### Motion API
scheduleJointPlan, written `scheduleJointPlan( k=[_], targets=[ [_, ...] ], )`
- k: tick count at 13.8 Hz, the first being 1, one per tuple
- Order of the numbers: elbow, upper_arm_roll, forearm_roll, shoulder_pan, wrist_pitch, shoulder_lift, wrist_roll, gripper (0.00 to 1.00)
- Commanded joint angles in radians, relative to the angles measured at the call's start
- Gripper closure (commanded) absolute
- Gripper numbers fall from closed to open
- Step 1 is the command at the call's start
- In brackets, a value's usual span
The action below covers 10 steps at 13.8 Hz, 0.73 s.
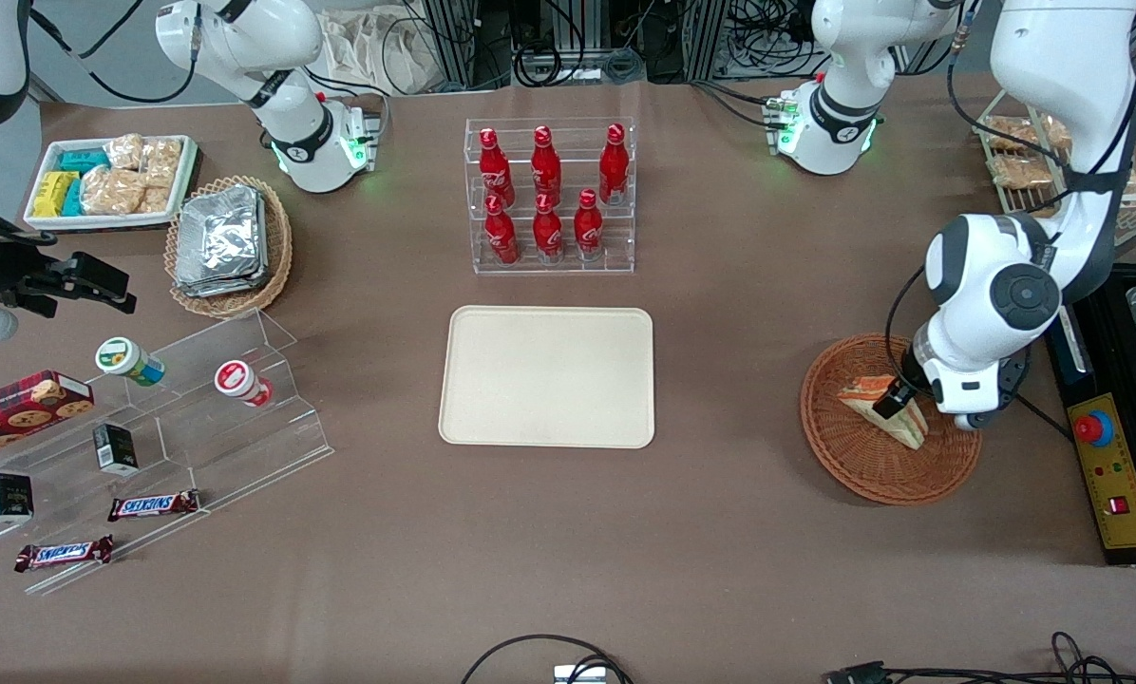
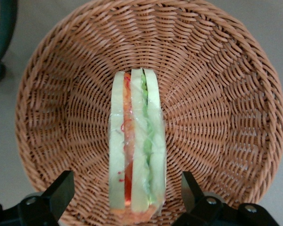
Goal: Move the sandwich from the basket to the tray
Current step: 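Close the left gripper on the triangular sandwich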
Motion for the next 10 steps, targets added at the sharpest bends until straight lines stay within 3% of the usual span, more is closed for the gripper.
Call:
scheduleJointPlan(
  k=[1, 2, 3, 5, 6, 10],
  targets=[
    [0.004, 0.003, 0.026, -0.004, 0.049, 0.032, -0.039, 0.0],
    [0.004, 0.003, 0.025, -0.006, 0.049, 0.034, -0.043, 0.06],
    [0.006, 0.002, 0.025, -0.004, 0.049, 0.035, -0.043, 0.3],
    [0.007, 0.002, 0.025, -0.004, 0.051, 0.041, -0.043, 0.91],
    [0.007, 0.002, 0.026, -0.004, 0.051, 0.041, -0.041, 1.0],
    [0.013, 0.002, 0.034, -0.004, 0.036, 0.026, -0.024, 1.0]
  ],
)
